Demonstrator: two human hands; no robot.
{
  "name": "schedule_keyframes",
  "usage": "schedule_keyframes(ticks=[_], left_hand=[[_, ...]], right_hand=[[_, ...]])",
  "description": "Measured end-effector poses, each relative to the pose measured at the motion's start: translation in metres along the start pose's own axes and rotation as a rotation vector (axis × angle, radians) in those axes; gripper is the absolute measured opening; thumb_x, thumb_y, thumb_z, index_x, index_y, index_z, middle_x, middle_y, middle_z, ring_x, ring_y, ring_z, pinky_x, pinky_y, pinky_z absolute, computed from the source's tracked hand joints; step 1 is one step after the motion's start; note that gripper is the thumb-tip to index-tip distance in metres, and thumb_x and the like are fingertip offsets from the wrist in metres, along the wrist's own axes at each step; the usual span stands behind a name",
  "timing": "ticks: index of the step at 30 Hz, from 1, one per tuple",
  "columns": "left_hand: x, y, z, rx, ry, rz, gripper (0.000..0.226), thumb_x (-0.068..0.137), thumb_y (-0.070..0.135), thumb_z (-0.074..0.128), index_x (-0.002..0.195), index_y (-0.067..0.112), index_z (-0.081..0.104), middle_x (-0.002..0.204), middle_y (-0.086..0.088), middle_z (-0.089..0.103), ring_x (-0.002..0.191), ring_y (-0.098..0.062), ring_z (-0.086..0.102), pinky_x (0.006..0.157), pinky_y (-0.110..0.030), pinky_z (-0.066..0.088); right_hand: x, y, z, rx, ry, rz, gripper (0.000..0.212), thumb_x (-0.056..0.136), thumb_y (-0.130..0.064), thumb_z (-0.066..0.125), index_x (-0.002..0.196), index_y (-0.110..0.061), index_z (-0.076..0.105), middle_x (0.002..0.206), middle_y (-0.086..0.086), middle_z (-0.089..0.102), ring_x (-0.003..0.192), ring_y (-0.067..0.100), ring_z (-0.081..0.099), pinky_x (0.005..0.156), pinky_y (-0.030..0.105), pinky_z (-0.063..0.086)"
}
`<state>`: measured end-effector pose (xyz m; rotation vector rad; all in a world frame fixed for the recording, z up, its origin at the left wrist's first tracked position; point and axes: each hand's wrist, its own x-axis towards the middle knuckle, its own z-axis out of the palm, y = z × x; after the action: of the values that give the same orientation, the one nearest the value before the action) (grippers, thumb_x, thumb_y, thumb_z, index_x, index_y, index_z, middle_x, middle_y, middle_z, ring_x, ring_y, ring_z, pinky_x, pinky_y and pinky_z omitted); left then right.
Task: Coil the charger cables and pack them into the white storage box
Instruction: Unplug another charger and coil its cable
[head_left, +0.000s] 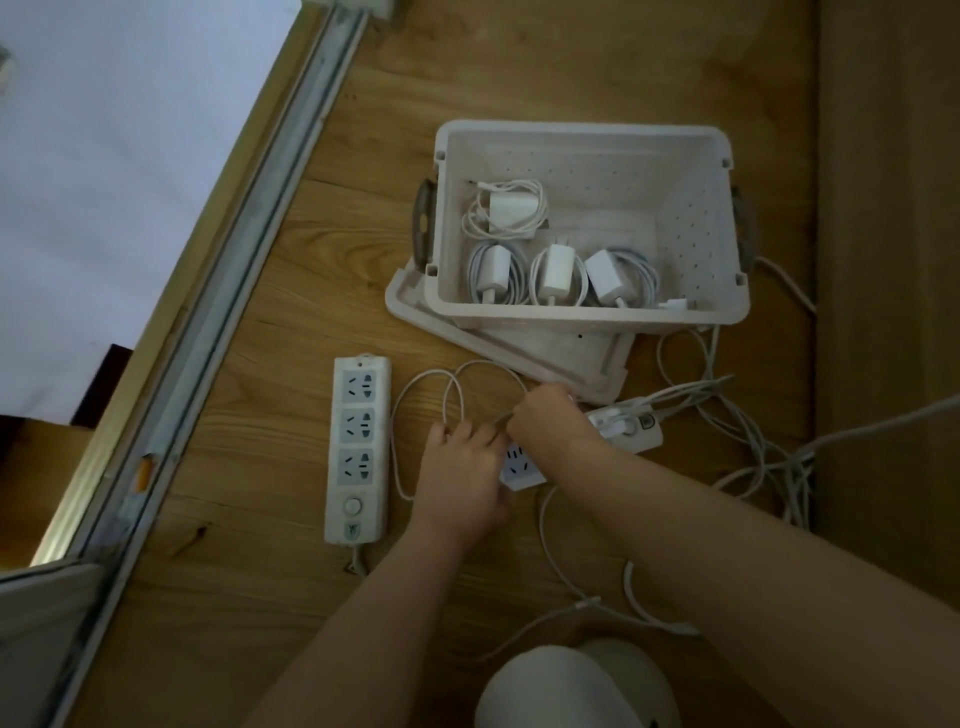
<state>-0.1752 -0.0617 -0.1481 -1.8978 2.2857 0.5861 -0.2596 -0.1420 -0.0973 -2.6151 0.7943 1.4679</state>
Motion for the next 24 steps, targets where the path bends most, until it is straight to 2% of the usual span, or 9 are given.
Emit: schedule_keyframes(ticks=[5,8,10,13,16,19,21,22,24], left_hand=[[0.0,-0.001,-0.005,0.017,-0.01,-0.01,0.048,0.085,0.039,0.049,0.13,0.024,0.043,0.135,0.004,0.046,0.123,-0.018,0.038,0.1,-0.038,0.023],[0.0,0.002,-0.005,0.025,-0.036,-0.028,0.053,0.086,0.038,0.051,0.135,0.024,0.039,0.138,0.005,0.044,0.124,-0.019,0.037,0.101,-0.037,0.023],[0.003,0.002,-0.004,0.03,-0.033,-0.029,0.055,0.084,0.035,0.052,0.137,0.024,0.039,0.14,0.005,0.044,0.124,-0.019,0.037,0.099,-0.036,0.023],[0.003,0.004,-0.003,0.011,-0.03,-0.053,0.056,0.083,0.031,0.054,0.137,0.025,0.04,0.138,0.005,0.047,0.122,-0.019,0.038,0.098,-0.036,0.024],[-0.003,0.005,-0.002,-0.023,-0.034,-0.063,0.055,0.085,0.03,0.054,0.138,0.024,0.038,0.139,0.005,0.046,0.123,-0.02,0.036,0.099,-0.036,0.023],[-0.008,0.007,-0.009,-0.091,-0.105,-0.079,0.048,0.093,0.036,0.044,0.139,0.025,0.036,0.137,0.004,0.048,0.123,-0.021,0.036,0.102,-0.039,0.024],[-0.012,0.012,-0.02,-0.263,-0.181,-0.15,0.042,0.098,0.041,0.033,0.137,0.026,0.041,0.136,0.002,0.049,0.125,-0.021,0.036,0.104,-0.042,0.023],[-0.013,0.015,-0.026,-0.424,-0.185,-0.212,0.043,0.099,0.042,0.027,0.135,0.026,0.044,0.136,0.0,0.05,0.126,-0.022,0.038,0.105,-0.042,0.023],[-0.015,0.024,-0.054,-0.957,-0.128,-0.355,0.051,0.098,0.05,0.022,0.133,0.023,0.048,0.134,-0.001,0.053,0.126,-0.021,0.044,0.106,-0.04,0.028]], right_hand=[[-0.016,0.003,-0.022,-0.036,0.18,-0.037,0.024,0.095,-0.006,0.042,0.113,-0.009,0.058,0.115,0.004,0.058,0.106,0.025,0.057,0.082,0.034,0.051],[-0.023,0.012,-0.023,-0.002,0.212,0.054,0.022,0.093,-0.005,0.046,0.112,-0.007,0.057,0.115,0.005,0.057,0.105,0.024,0.056,0.082,0.034,0.05],[-0.03,0.019,-0.014,0.139,0.255,0.14,0.025,0.091,-0.008,0.049,0.116,-0.005,0.049,0.115,0.009,0.052,0.104,0.024,0.054,0.077,0.033,0.045],[-0.043,0.026,0.002,0.482,0.344,0.286,0.045,0.086,-0.027,0.059,0.12,-0.006,0.038,0.118,0.011,0.049,0.103,0.024,0.053,0.071,0.029,0.038],[-0.05,0.034,0.007,0.812,0.304,0.342,0.07,0.084,-0.048,0.059,0.131,-0.004,0.032,0.129,0.013,0.043,0.116,0.028,0.047,0.083,0.032,0.041],[-0.052,0.044,0.002,1.151,0.286,0.289,0.065,0.083,-0.044,0.062,0.128,-0.002,0.041,0.125,0.012,0.048,0.118,0.029,0.047,0.092,0.036,0.045],[-0.053,0.048,-0.002,1.349,0.301,0.254,0.052,0.079,-0.034,0.068,0.115,0.0,0.051,0.112,0.014,0.059,0.105,0.029,0.057,0.086,0.04,0.053],[-0.056,0.049,-0.006,1.432,0.313,0.272,0.055,0.076,-0.032,0.071,0.114,0.001,0.049,0.108,0.013,0.059,0.099,0.027,0.059,0.079,0.039,0.055],[-0.067,0.048,-0.016,1.557,0.337,0.301,0.074,0.073,-0.039,0.075,0.124,0.0,0.037,0.106,0.009,0.056,0.094,0.023,0.058,0.068,0.033,0.054]])
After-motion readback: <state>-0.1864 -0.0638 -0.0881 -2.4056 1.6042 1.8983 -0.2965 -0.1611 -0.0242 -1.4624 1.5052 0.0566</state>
